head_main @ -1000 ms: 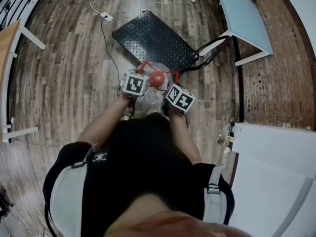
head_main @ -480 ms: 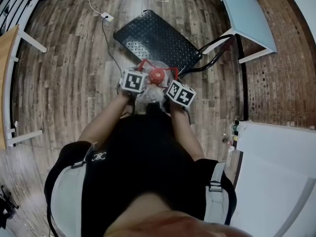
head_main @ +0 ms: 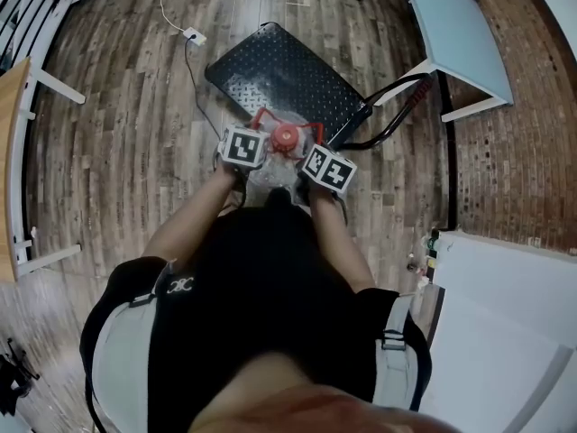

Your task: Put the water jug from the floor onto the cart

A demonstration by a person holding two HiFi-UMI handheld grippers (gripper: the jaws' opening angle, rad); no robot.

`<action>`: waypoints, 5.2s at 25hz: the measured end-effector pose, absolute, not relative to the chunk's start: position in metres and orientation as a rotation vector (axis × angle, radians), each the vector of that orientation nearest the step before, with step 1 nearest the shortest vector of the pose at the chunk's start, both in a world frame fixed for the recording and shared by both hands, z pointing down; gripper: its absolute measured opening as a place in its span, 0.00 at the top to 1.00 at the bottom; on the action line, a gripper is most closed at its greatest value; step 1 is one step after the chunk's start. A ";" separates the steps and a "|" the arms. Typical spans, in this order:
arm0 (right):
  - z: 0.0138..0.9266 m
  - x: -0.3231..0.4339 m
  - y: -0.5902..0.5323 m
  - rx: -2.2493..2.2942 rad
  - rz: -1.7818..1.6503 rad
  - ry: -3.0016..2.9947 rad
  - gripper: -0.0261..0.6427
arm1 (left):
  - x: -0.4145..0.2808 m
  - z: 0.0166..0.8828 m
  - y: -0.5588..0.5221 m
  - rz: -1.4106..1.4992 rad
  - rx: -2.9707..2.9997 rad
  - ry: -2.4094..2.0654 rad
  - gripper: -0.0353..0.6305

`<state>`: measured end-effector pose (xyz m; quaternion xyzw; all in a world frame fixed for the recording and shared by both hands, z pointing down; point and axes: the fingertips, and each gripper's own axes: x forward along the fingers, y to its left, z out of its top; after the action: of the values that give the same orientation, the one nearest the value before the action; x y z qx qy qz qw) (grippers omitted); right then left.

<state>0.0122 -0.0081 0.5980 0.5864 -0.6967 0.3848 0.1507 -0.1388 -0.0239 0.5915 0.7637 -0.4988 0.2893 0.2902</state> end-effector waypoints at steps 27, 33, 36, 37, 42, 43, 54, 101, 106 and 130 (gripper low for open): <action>0.651 0.083 -0.172 1.541 1.316 -1.912 0.94 | -0.064 0.655 -0.183 0.957 1.830 -1.267 0.94; 0.659 0.092 -0.177 1.578 1.324 -1.826 0.94 | -0.052 0.663 -0.202 1.022 1.863 -1.209 0.94; 0.664 0.098 -0.181 1.607 1.330 -1.778 0.94 | -0.045 0.670 -0.212 1.045 1.892 -1.188 0.94; 0.667 0.099 -0.182 1.614 1.334 -1.762 0.94 | -0.044 0.668 -0.216 1.055 1.906 -1.182 0.94; 0.686 0.105 -0.182 1.675 1.369 -1.678 0.94 | -0.037 0.678 -0.231 1.089 1.960 -1.114 0.94; 0.690 0.108 -0.183 1.689 1.380 -1.658 0.94 | -0.033 0.682 -0.233 1.079 1.965 -1.090 0.94; 0.732 0.137 -0.178 1.780 1.485 -1.418 0.94 | 0.004 0.724 -0.253 1.138 2.062 -0.843 0.93; 0.738 0.181 -0.182 1.796 1.297 -1.400 0.75 | 0.016 0.759 -0.254 1.227 1.954 -0.915 0.85; 0.680 0.183 -0.201 1.862 1.057 -1.542 0.94 | 0.025 0.714 -0.257 1.161 2.006 -0.886 0.94; 0.506 0.213 -0.261 2.113 0.890 -1.980 0.94 | 0.083 0.523 -0.302 0.756 2.312 -1.014 0.94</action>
<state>0.2125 -0.2607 0.5063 0.6963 -0.6526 0.2935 0.0560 0.0831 -0.3024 0.5229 0.8493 -0.3726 0.2778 0.2504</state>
